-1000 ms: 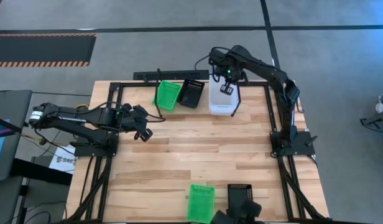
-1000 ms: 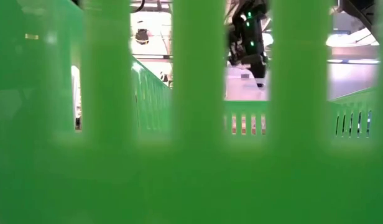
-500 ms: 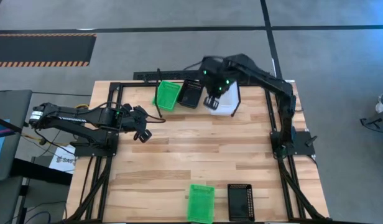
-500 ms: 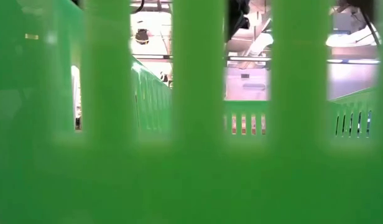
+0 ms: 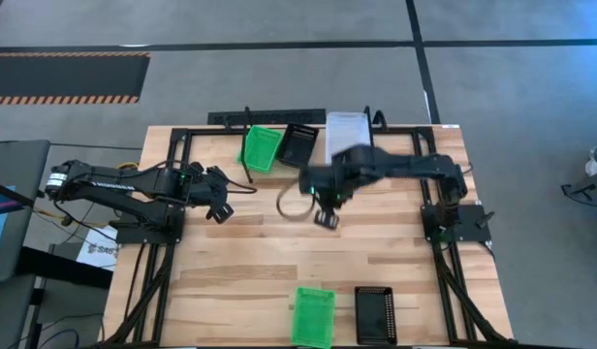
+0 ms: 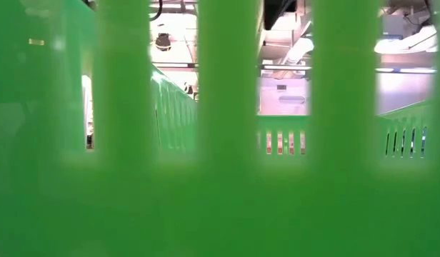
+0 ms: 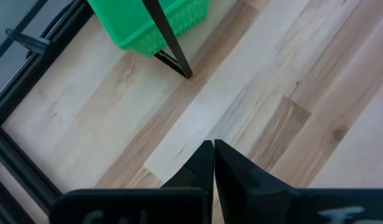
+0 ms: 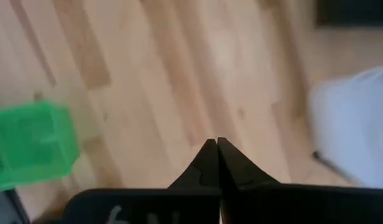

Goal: Stack baskets on shelf by color
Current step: Stack the green bin into the green bin on the shelf

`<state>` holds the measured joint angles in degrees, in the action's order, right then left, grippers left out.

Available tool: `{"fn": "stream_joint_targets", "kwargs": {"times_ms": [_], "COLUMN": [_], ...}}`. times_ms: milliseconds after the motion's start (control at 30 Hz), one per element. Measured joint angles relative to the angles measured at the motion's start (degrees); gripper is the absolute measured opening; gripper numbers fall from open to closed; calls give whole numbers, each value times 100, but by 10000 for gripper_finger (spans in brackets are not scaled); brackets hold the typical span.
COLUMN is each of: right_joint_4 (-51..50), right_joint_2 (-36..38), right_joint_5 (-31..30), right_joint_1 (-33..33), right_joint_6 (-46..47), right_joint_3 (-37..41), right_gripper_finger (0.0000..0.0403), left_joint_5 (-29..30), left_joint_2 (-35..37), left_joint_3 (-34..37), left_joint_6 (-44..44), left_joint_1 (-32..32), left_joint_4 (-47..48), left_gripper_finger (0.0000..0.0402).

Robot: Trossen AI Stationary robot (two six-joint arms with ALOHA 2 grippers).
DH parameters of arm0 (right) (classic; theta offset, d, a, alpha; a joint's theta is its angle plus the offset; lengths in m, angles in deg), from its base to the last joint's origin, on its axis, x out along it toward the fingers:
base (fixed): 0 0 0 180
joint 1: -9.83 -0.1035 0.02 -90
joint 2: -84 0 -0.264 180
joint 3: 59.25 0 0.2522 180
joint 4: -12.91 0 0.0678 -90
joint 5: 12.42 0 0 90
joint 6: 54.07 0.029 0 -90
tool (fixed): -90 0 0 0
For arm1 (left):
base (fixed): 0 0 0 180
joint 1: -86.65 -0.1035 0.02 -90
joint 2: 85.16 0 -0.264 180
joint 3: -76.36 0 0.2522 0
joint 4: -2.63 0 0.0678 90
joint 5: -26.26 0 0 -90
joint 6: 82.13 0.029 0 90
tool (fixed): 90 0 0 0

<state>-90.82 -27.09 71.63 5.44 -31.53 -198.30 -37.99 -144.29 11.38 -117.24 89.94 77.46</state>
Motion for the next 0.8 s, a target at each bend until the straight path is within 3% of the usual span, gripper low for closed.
{"fn": "stream_joint_targets", "kwargs": {"times_ms": [300, 500, 800], "right_joint_4": [134, 1538, 2293], "right_joint_2": [-12, -35, -85], "right_joint_5": [7, 155, 195], "right_joint_1": [-1317, -2068, -2255], "right_joint_6": [1420, 1951, 2421], "right_joint_3": [1015, 1441, 1836], "right_gripper_finger": [2, 7, 71], "left_joint_5": [1, -179, -304], "left_joint_2": [0, 0, 0], "left_joint_3": [0, 1, 1], "left_joint_6": [35, 258, 408], "left_joint_1": [0, 1, 1], "left_joint_4": [-6, -12, -26], "left_gripper_finger": [0, 0, 0]}}
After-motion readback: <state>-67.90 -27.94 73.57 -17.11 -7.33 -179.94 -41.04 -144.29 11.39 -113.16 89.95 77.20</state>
